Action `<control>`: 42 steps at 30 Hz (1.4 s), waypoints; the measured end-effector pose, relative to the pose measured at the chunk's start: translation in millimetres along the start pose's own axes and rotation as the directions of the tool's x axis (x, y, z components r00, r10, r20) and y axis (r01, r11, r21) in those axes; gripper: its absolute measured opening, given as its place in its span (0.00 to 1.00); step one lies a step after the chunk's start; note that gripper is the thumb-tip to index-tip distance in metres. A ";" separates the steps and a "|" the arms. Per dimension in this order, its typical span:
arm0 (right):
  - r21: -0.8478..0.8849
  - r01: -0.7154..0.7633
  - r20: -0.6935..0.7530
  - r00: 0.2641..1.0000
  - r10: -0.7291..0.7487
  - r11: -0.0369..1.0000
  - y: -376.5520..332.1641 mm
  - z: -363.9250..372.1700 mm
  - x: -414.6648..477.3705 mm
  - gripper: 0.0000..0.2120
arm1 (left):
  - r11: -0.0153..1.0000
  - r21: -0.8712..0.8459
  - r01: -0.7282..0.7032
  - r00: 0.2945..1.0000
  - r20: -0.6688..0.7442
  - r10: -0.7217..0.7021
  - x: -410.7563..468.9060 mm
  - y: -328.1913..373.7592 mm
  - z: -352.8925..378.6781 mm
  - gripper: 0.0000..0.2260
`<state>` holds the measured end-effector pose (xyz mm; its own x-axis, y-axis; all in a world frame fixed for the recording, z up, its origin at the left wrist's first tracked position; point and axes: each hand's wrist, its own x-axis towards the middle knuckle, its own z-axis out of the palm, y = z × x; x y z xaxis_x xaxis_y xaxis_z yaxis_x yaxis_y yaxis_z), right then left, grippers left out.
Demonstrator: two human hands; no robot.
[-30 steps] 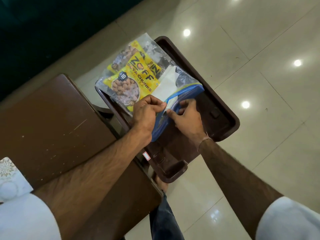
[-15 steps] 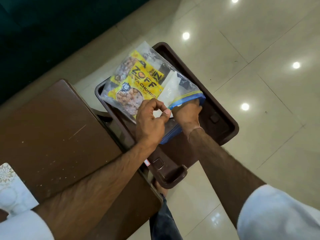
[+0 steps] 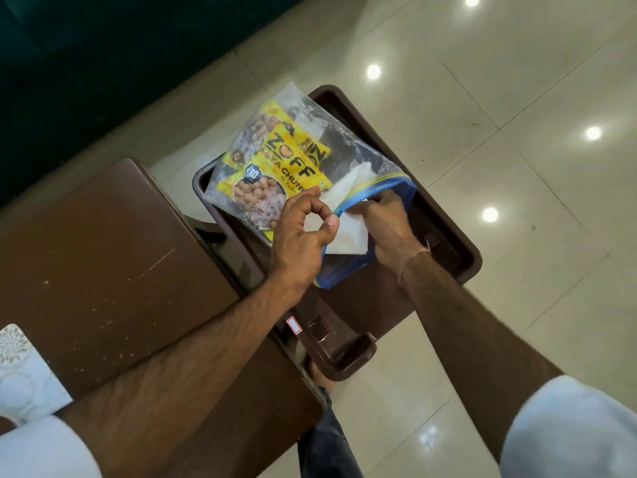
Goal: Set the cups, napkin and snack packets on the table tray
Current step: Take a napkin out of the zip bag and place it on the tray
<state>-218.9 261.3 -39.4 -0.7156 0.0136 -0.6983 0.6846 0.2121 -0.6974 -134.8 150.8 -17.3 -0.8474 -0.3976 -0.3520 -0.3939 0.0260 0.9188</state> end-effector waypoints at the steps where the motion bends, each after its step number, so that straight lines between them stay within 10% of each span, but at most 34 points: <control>1: 0.058 -0.009 0.013 1.000 0.008 0.998 1.8 -6.5 -5.6 0.16 | 1.000 -0.009 0.014 1.000 -0.016 -0.014 0.4 -0.9 -0.2 0.07; 10: 0.281 0.116 0.072 0.987 -0.141 0.953 15.1 -95.1 -77.2 0.23 | 0.992 0.121 0.047 0.995 -0.094 -0.035 -2.7 5.0 8.8 0.06; 17: 0.312 0.168 0.183 0.955 -0.233 0.935 -15.5 -94.0 -110.1 0.24 | 0.992 0.042 -0.120 0.922 0.374 0.096 -38.4 43.1 2.0 0.16; 24: 0.017 0.435 0.270 0.865 -0.423 0.900 -32.6 -34.1 -146.8 0.34 | 0.995 0.091 -0.040 0.954 0.299 0.011 -58.4 50.9 -81.1 0.12; 28: -0.433 0.889 0.644 0.421 -0.638 0.149 -52.7 9.2 -174.6 0.36 | 0.932 0.298 -0.206 0.935 0.342 0.097 -88.5 46.8 -150.0 0.11; 34: -0.237 0.852 0.926 0.343 0.156 -0.466 -82.2 132.3 -225.2 0.19 | 0.909 0.373 -0.186 0.957 0.279 0.082 -155.9 18.8 -245.5 0.11; 42: -0.407 0.911 0.849 0.352 0.394 0.064 -49.2 280.1 -279.5 0.16 | 0.979 -0.136 0.150 0.963 -0.205 -0.176 -255.5 -49.7 -370.9 0.11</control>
<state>-13.8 -26.6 145.0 0.1358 -0.7411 -0.6575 -0.6645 0.4241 -0.6153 233.4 -89.1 93.3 -0.6736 -0.5757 -0.4635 -0.4642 -0.1584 0.8714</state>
